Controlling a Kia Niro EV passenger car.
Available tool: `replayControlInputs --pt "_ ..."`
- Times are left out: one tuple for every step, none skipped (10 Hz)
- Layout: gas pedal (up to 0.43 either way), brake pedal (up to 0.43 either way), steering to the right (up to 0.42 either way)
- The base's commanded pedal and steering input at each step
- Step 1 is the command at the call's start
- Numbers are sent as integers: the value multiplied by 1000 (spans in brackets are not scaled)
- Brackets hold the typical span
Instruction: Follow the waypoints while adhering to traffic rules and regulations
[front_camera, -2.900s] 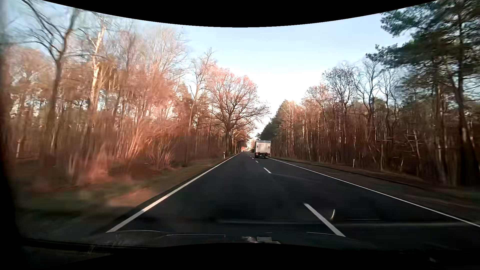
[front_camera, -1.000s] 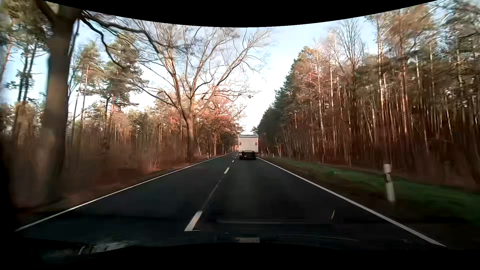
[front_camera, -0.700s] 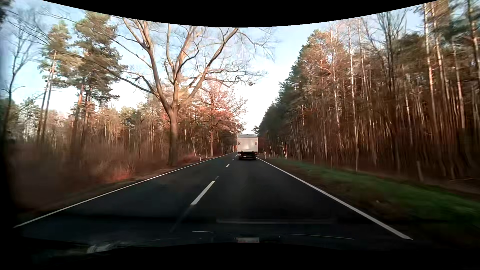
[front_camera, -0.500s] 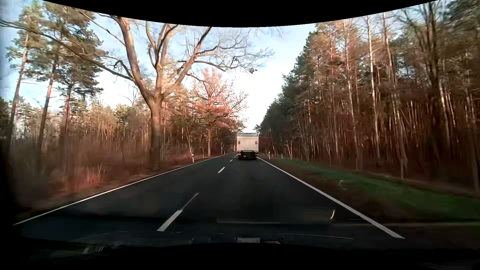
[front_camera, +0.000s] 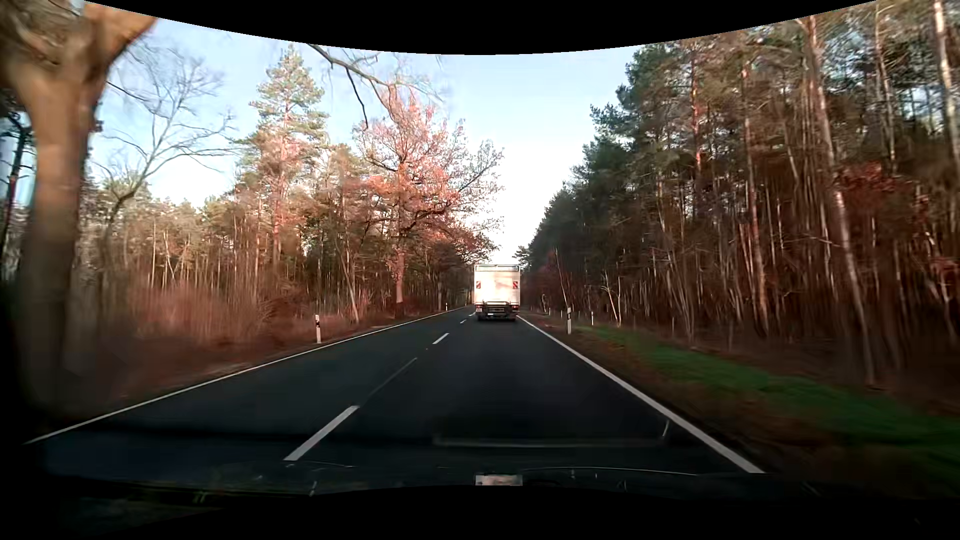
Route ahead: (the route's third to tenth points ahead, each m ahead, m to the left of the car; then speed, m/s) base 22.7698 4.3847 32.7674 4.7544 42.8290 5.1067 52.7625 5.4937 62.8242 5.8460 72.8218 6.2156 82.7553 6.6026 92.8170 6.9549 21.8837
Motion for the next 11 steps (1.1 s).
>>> replayControlInputs --pt "0 262 -12" --pt "0 256 -12" --pt "0 250 -12" --pt "0 244 -12" --pt "0 232 -11" --pt "0 213 -10" --pt "0 201 -8" --pt "0 189 -6" --pt "0 171 -5" --pt "0 159 -5" --pt "0 128 -4"
